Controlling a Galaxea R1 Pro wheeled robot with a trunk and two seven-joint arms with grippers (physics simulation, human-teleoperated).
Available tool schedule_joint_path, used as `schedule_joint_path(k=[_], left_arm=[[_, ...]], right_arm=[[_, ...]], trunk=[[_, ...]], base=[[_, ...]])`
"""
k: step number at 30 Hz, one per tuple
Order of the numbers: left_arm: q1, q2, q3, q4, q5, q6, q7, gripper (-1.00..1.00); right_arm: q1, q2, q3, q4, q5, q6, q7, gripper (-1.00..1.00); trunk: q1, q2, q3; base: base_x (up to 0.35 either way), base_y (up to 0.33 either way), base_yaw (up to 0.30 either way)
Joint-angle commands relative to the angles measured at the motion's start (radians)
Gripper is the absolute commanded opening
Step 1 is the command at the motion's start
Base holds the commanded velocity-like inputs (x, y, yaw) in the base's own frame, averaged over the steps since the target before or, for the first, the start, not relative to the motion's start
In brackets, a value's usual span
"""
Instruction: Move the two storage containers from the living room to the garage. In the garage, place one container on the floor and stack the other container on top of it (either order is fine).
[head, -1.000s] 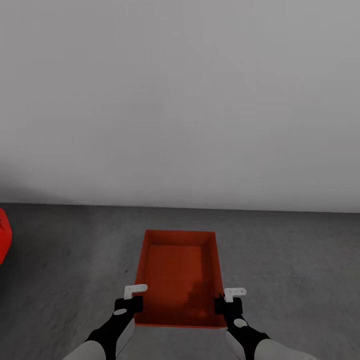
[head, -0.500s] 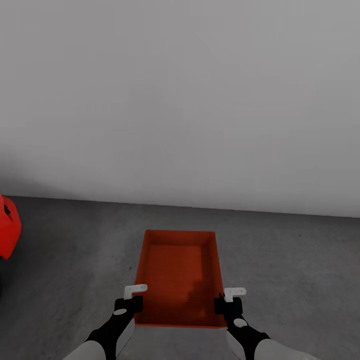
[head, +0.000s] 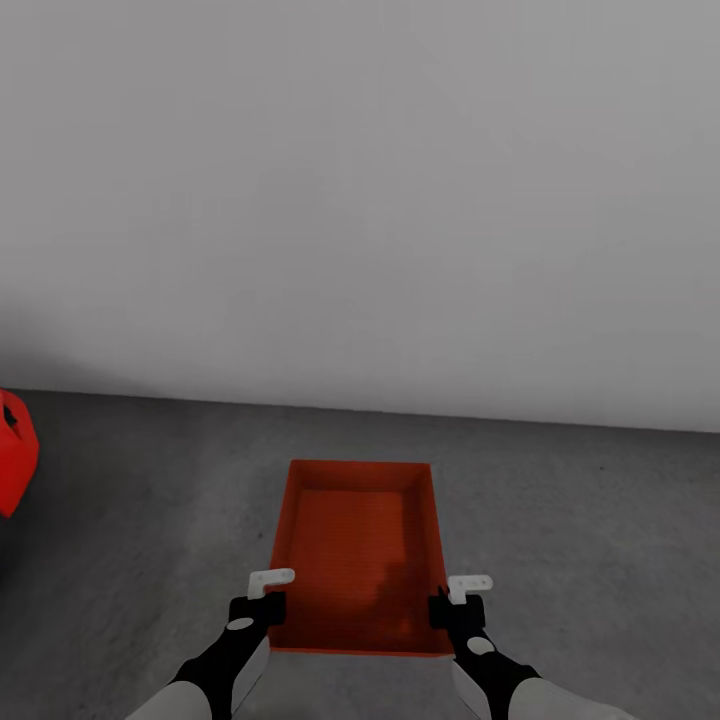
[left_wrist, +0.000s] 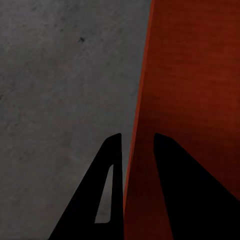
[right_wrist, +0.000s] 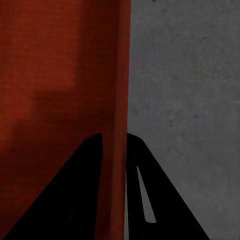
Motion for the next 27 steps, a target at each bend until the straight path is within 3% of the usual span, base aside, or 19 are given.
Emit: schedule_joint_path(k=[1, 27], left_arm=[[-0.001, -0.007, 0.01, -0.004, -0.009, -0.002, 0.005, -1.0], [-0.001, -0.007, 0.01, -0.004, -0.009, -0.002, 0.005, -1.0]], right_arm=[[0.0, 0.0, -0.019, 0.004, -0.023, -0.004, -0.005, -1.0], [0.0, 0.0, -0.019, 0.004, -0.023, -0.005, -0.005, -1.0]], trunk=[[0.004, -0.008, -0.004], [0.104, -0.19, -0.085]], base=[[0.0, 0.0, 0.0], [0.0, 0.0, 0.0]])
